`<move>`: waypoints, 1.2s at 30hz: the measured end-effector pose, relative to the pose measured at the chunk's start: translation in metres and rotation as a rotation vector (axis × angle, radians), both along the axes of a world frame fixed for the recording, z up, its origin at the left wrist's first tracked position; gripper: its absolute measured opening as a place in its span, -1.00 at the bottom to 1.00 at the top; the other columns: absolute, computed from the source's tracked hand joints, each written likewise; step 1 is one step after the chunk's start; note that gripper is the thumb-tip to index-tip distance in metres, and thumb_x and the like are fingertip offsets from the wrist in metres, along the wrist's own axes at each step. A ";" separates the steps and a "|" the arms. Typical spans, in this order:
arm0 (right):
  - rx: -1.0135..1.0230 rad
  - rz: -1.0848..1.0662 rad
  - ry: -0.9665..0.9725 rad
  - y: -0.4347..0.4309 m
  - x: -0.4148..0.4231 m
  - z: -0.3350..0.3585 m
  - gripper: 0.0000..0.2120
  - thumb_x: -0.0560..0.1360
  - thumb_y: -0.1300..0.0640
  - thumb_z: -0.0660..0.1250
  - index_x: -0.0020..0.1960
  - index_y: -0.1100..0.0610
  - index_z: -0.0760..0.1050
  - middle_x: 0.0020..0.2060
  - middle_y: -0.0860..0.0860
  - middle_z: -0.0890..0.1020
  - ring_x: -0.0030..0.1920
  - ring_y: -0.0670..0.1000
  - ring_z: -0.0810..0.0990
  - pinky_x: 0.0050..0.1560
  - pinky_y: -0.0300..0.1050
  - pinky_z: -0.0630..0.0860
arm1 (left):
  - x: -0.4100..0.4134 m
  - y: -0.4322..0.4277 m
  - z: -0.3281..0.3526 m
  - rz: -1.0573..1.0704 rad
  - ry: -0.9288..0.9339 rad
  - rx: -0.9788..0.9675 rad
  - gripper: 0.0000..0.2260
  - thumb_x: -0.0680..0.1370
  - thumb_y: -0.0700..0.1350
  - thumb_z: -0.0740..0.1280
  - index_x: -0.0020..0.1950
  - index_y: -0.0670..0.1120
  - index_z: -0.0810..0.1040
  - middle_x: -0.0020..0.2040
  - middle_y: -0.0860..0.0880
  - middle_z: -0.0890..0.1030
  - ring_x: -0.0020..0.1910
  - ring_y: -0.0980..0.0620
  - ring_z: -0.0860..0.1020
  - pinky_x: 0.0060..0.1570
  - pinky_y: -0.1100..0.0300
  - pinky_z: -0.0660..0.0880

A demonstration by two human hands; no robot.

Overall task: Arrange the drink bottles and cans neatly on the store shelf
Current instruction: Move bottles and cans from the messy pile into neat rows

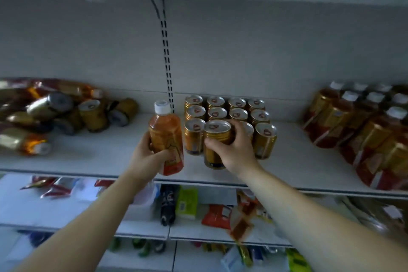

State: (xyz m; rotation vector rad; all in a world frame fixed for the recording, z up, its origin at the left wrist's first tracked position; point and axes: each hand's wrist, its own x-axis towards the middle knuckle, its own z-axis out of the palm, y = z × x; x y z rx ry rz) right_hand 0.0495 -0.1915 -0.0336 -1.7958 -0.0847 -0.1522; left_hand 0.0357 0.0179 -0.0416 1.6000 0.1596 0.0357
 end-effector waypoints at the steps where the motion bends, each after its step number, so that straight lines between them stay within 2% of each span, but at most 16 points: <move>1: -0.009 0.021 0.004 0.006 -0.004 -0.006 -0.52 0.35 0.12 0.56 0.15 -0.10 0.41 0.01 -0.15 0.60 0.03 -0.22 0.56 0.08 -0.22 0.47 | -0.003 0.005 -0.007 0.004 0.027 0.002 -0.52 0.42 -0.43 0.33 0.21 0.00 0.40 0.07 -0.11 0.57 0.08 -0.11 0.56 0.09 -0.06 0.51; 4: -0.023 0.057 0.037 0.024 -0.008 -0.024 -0.47 0.35 0.12 0.56 0.19 -0.13 0.38 0.08 -0.15 0.58 0.10 -0.19 0.55 0.16 -0.18 0.47 | -0.008 0.018 -0.016 0.022 0.072 -0.003 -0.51 0.45 -0.39 0.34 0.28 -0.02 0.34 0.08 -0.06 0.56 0.06 -0.01 0.55 0.15 -0.07 0.48; 7: -0.033 0.036 0.059 0.038 -0.007 -0.037 -0.44 0.35 0.11 0.56 0.24 -0.08 0.37 0.14 -0.08 0.57 0.16 -0.10 0.54 0.19 -0.15 0.46 | -0.005 0.026 -0.017 0.029 0.031 0.066 -0.48 0.46 -0.38 0.36 0.27 0.02 0.25 0.01 0.03 0.51 -0.02 0.11 0.52 0.03 0.05 0.48; 9: -0.065 0.012 0.079 0.043 -0.006 -0.046 -0.43 0.36 0.11 0.56 0.27 -0.05 0.37 0.13 -0.14 0.54 0.17 -0.09 0.51 0.18 -0.17 0.44 | -0.004 0.028 -0.017 -0.025 0.019 0.093 -0.45 0.47 -0.35 0.37 0.28 0.05 0.19 0.02 0.06 0.48 -0.02 0.13 0.50 -0.04 0.14 0.47; 11: -0.114 -0.012 0.076 0.046 -0.005 -0.053 -0.43 0.37 0.10 0.55 0.28 -0.06 0.36 0.10 -0.22 0.46 0.19 -0.10 0.47 0.19 -0.19 0.40 | -0.004 0.030 -0.017 -0.066 0.028 0.110 -0.45 0.47 -0.32 0.39 0.31 0.03 0.21 0.02 0.10 0.47 -0.04 0.20 0.48 -0.15 0.31 0.45; 13: -0.152 -0.034 0.058 0.049 -0.002 -0.058 -0.40 0.37 0.09 0.55 0.33 -0.05 0.36 0.16 -0.17 0.46 0.23 -0.07 0.46 0.23 -0.15 0.40 | -0.004 0.031 -0.019 -0.082 0.037 0.118 -0.42 0.46 -0.32 0.40 0.35 0.01 0.21 0.03 0.12 0.47 -0.05 0.24 0.47 -0.23 0.37 0.44; 18: -0.294 -0.076 0.035 0.057 0.004 -0.057 -0.40 0.36 0.01 0.54 0.33 -0.03 0.37 0.23 -0.03 0.50 0.22 0.00 0.50 0.17 -0.15 0.40 | -0.002 0.034 -0.019 -0.119 0.040 0.169 -0.27 0.39 -0.37 0.44 0.43 -0.05 0.16 0.02 0.18 0.42 0.07 0.13 0.44 -0.30 0.37 0.48; 21: -0.321 -0.116 0.022 0.063 -0.001 -0.055 -0.44 0.38 0.01 0.53 0.30 -0.02 0.38 0.20 -0.02 0.51 0.21 0.02 0.51 0.12 -0.16 0.40 | 0.001 0.036 -0.017 -0.132 0.045 0.169 -0.32 0.39 -0.40 0.43 0.40 -0.08 0.21 -0.01 0.19 0.43 -0.02 0.16 0.43 -0.28 0.36 0.47; 25: -0.390 -0.130 0.053 0.067 -0.003 -0.054 -0.42 0.39 -0.06 0.50 0.31 -0.01 0.35 0.23 0.01 0.49 0.21 0.07 0.52 0.10 -0.14 0.41 | -0.005 0.039 -0.018 -0.159 0.037 0.179 -0.45 0.40 -0.39 0.43 0.24 -0.01 0.29 -0.02 0.18 0.47 0.01 0.13 0.48 -0.23 0.35 0.48; 29: -0.404 -0.130 0.154 0.069 0.003 -0.047 -0.40 0.38 -0.09 0.50 0.31 -0.01 0.32 0.22 0.02 0.49 0.19 0.11 0.52 0.06 -0.11 0.40 | -0.013 0.040 -0.012 -0.196 0.016 0.201 -0.47 0.40 -0.39 0.42 0.22 -0.02 0.29 -0.05 0.18 0.47 -0.13 0.29 0.45 -0.34 0.41 0.44; 33: -0.426 -0.082 0.160 0.057 -0.005 -0.036 -0.36 0.24 -0.17 0.55 0.23 -0.09 0.39 0.17 -0.07 0.53 0.18 0.01 0.54 0.17 0.01 0.48 | -0.021 0.040 -0.010 -0.193 -0.001 0.197 -0.47 0.38 -0.37 0.45 0.21 0.01 0.33 -0.03 0.16 0.50 -0.09 0.25 0.47 -0.28 0.40 0.42; 36: -0.464 -0.095 0.111 0.025 -0.019 -0.023 -0.64 0.36 -0.10 0.53 0.07 -0.12 0.46 -0.04 -0.28 0.50 0.00 -0.22 0.48 0.04 -0.19 0.42 | -0.027 0.031 -0.004 -0.211 -0.020 0.154 -0.48 0.38 -0.33 0.46 0.22 0.02 0.36 0.02 0.11 0.54 -0.03 0.17 0.51 -0.08 0.22 0.50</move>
